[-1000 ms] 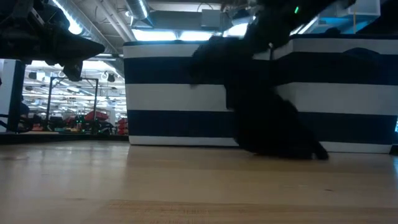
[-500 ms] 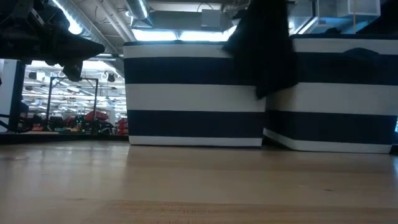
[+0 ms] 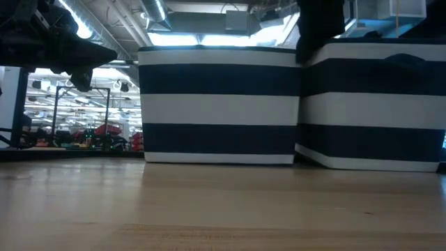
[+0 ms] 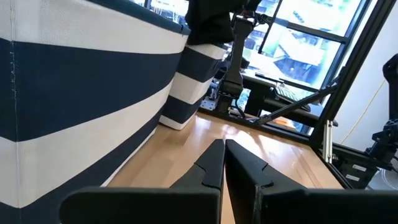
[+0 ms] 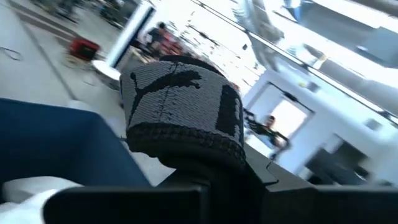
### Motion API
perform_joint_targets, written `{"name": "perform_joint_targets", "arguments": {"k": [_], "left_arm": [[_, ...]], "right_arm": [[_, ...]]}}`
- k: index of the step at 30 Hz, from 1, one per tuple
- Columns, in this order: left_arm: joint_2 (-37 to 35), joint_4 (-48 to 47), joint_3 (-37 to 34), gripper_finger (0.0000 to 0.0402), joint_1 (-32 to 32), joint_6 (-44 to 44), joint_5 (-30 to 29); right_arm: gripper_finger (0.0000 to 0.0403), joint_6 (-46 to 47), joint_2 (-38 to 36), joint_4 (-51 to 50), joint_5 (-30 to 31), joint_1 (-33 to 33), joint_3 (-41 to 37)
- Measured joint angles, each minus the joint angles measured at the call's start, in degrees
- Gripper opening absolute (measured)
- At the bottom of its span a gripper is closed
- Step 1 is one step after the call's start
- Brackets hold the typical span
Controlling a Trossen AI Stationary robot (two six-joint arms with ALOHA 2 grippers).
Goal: Sort clothes
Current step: Put the black underwear into the right blue laundry organizer
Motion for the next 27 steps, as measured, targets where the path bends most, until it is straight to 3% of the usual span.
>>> {"name": "perform_joint_targets", "arguments": {"k": [9,14,17,21,27], "left_arm": [[0.0,0.0,0.0,0.0004,0.0,0.0,0.0],[0.0,-0.4,0.0,0.0004,0.0,0.0,0.0],[0.0,-0.4,0.0,0.0004,0.0,0.0,0.0],[0.0,-0.4,0.0,0.0004,0.0,0.0,0.0],[0.0,-0.4,0.0,0.0004,0.0,0.0,-0.4]], "right_arm": [[0.0037,-1.3,0.0,-1.8,7.6,-10.9,1.7],[0.0037,10.1,0.0,-12.8,6.0,-19.6,1.7],[0.0037,19.7,0.0,-22.2,1.6,-24.9,1.7],[0.0037,32.6,0.8,-33.2,-9.0,-32.5,1.7],[0.0037,43.3,4.8,-45.1,-23.5,-42.2,1.7]]}}
